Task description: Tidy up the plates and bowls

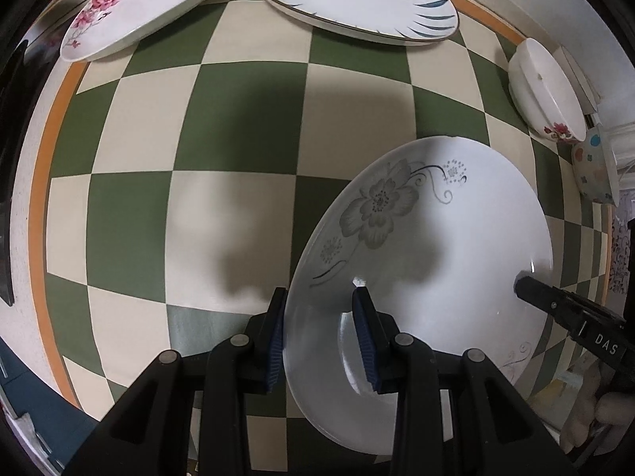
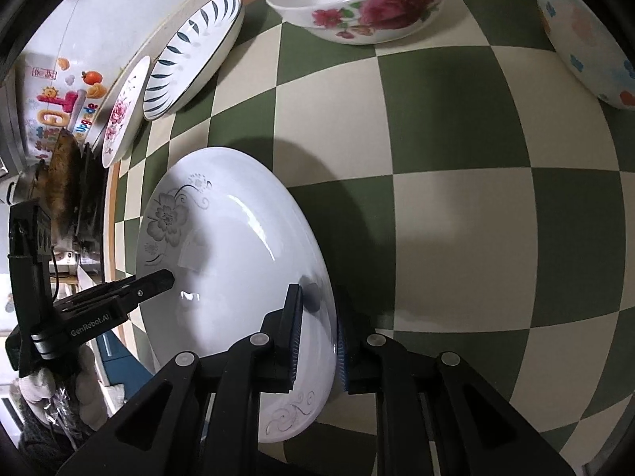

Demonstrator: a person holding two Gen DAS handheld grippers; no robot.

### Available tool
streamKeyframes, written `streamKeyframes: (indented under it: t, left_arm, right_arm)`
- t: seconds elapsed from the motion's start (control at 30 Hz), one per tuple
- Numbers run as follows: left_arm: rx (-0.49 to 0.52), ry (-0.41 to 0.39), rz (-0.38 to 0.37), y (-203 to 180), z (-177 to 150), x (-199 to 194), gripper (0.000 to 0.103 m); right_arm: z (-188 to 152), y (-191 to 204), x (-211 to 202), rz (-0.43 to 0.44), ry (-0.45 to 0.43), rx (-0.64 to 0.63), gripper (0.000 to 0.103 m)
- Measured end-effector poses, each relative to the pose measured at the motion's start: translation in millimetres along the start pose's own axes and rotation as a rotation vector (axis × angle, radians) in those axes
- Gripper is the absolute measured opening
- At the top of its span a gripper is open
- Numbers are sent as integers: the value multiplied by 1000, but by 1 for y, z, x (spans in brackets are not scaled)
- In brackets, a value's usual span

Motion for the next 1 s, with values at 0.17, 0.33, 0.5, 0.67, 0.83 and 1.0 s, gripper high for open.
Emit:
streamKeyframes:
  t: [0.17,0.33,0.5,0.67,0.83,1.0]
  left_arm:
    - [1,3,-7,8,3,0,30]
    - [-22,-21,-31,8,21,-19,30]
    - [-104,-259,-15,65,77,-108,36]
    - [-236,-323,45,144,137,-121,42]
    - [-358,-292,49,197,172,-86,42]
    - [-409,-262,15,226,197,-63,42]
  right_arm:
    - [-1,4,2,-7,13,-9,17]
    - [0,2,0,-28,52,35,18]
    - [13,26,-55,-64,-39,66,28]
    - [75,119,-77,15,-147,-44,49]
    - [176,210,-14,37,-154,-186,49]
    - [254,264,49,-1,-120,-289,49]
Point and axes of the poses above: each gripper's, at about its wrist camera, not at the fingertips, and x roughly the way its jaws point, y to its left, z to its top, the point moved 8 cm from there along x, roughly the way its jaws point, and after that the axes turned 2 degrees about -x, right-handed, at the moved point
